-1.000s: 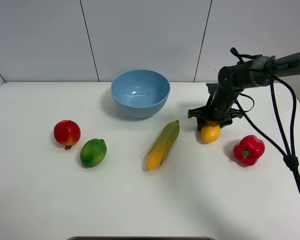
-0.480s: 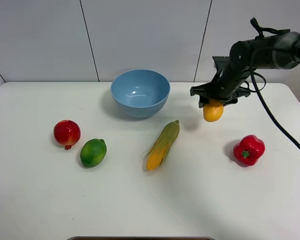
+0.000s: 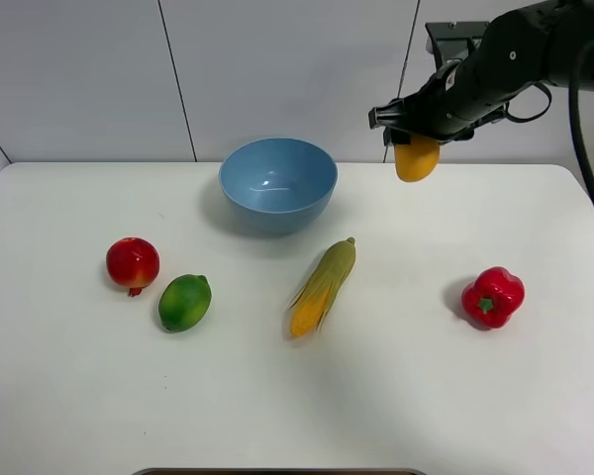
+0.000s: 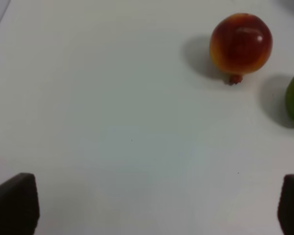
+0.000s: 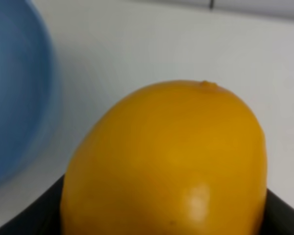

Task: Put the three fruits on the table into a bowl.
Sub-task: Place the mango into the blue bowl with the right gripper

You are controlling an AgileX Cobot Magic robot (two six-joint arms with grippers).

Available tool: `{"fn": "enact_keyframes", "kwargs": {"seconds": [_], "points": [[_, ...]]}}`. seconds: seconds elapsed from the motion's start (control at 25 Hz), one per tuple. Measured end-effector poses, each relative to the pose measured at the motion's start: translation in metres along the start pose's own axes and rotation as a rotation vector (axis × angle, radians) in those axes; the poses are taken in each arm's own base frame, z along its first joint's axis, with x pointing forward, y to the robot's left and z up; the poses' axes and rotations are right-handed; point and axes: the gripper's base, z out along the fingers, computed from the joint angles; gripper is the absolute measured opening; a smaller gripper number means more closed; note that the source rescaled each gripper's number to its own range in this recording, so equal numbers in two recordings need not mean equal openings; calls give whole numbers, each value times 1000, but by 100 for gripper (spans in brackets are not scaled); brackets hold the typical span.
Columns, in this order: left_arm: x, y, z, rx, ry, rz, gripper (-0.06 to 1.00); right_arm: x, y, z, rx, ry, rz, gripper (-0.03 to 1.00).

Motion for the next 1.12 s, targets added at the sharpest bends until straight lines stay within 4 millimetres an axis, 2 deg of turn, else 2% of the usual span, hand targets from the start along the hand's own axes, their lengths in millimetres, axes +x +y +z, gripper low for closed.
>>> {"fn": "enact_keyframes", "kwargs": {"seconds": [0.12,0.32,0.52,0.64,0.8,0.96,1.12], "points": [[0,0,0,0,0,0,100,-8,16,-9,-45,-79,-25,4],[0,0,0,0,0,0,100,-36,50,-22,-109,-186,-89,4],[0,0,0,0,0,0,100,-60,86,-20,-169,-269,-137,4],[0,0,0,0,0,0,100,-65,107,-6,-194,-281,-168,4],[0,0,0,0,0,0,100,-66,130,23,-217,-273,-193,4],[0,0,0,0,0,0,100,-62,142,53,-221,-254,-207,4],[0,0,0,0,0,0,100,-51,145,81,-209,-212,-217,4]]}}
